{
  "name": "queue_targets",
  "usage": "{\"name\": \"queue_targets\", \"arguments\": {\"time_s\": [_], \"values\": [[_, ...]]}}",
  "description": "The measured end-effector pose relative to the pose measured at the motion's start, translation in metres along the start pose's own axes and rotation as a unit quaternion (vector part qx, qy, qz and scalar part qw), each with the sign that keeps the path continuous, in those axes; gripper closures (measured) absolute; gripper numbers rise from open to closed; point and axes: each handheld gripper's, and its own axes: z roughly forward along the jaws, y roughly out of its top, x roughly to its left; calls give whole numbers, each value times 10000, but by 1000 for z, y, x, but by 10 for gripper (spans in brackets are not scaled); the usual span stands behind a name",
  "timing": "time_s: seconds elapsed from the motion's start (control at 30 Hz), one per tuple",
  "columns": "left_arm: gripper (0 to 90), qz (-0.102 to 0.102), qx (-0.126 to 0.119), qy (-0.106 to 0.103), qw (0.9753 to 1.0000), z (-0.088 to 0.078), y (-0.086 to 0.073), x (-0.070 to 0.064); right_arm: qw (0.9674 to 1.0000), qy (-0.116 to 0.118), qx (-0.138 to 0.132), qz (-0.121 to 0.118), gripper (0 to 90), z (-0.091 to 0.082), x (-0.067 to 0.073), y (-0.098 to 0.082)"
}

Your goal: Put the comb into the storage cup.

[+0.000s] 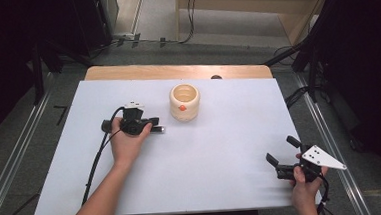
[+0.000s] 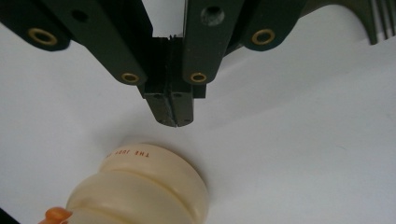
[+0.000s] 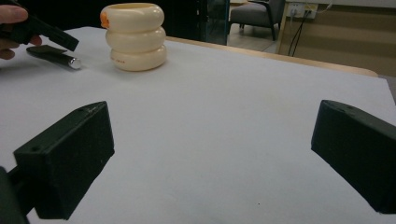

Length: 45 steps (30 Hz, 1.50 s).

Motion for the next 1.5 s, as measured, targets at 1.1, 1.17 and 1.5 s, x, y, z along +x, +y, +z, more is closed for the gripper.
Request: {"name": "queue_targets", "arguments": {"time_s": [1.1,1.17,1.5], "values": [[900,357,700,-46,9969,-16,-37,-18,10000,-18,50,-31,0,1,0,0],[900,366,707,-40,9968,-21,-40,-18,10000,-17,57,-20,0,2,0,0],[900,323,749,106,9966,-42,-51,-6,10000,-19,68,-29,0,2,0,0]]}}
